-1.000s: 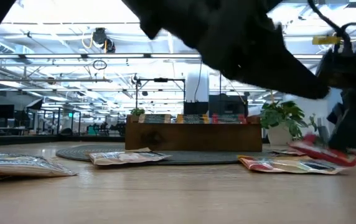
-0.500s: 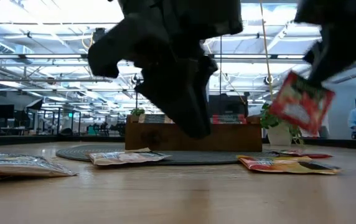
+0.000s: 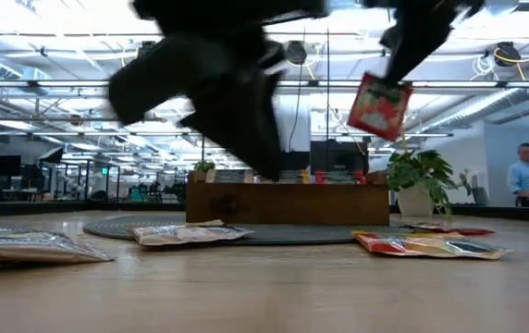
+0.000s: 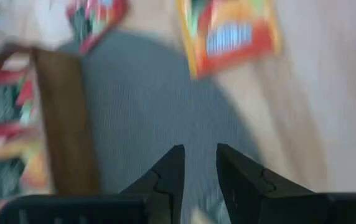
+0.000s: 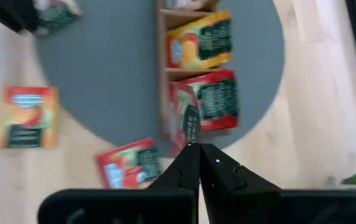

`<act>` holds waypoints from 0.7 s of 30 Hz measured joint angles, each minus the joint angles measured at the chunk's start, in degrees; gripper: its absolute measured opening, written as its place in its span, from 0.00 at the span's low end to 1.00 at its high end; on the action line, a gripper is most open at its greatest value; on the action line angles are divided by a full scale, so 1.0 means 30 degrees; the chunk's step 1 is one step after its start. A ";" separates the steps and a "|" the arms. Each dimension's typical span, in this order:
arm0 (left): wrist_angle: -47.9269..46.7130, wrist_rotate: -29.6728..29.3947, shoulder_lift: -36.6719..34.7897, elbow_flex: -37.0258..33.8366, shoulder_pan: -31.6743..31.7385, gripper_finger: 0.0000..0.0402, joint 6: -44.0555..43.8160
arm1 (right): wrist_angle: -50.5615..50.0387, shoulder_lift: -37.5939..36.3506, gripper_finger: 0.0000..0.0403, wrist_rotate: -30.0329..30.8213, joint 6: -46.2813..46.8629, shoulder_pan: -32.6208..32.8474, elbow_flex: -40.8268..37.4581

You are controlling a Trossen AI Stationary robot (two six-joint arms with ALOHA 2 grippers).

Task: Pick & Place Tea
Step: Put the red tea sachet into the right section of the wooden organizer

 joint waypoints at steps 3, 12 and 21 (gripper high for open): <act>-0.0755 -0.2146 -0.0575 -0.0333 -0.0614 0.24 -0.0217 | -0.1121 0.1683 0.00 -0.0477 -0.1601 -0.1139 0.1509; -0.0672 -0.6103 -0.4498 -0.3855 -0.1776 0.24 -0.5590 | -0.2626 0.5184 0.00 -0.0959 -0.4390 -0.1867 0.3386; 0.0849 -0.7440 -0.7348 -0.7793 -0.2524 0.24 -0.8086 | -0.0249 0.5256 0.00 -0.1417 -0.4411 -0.1906 0.3403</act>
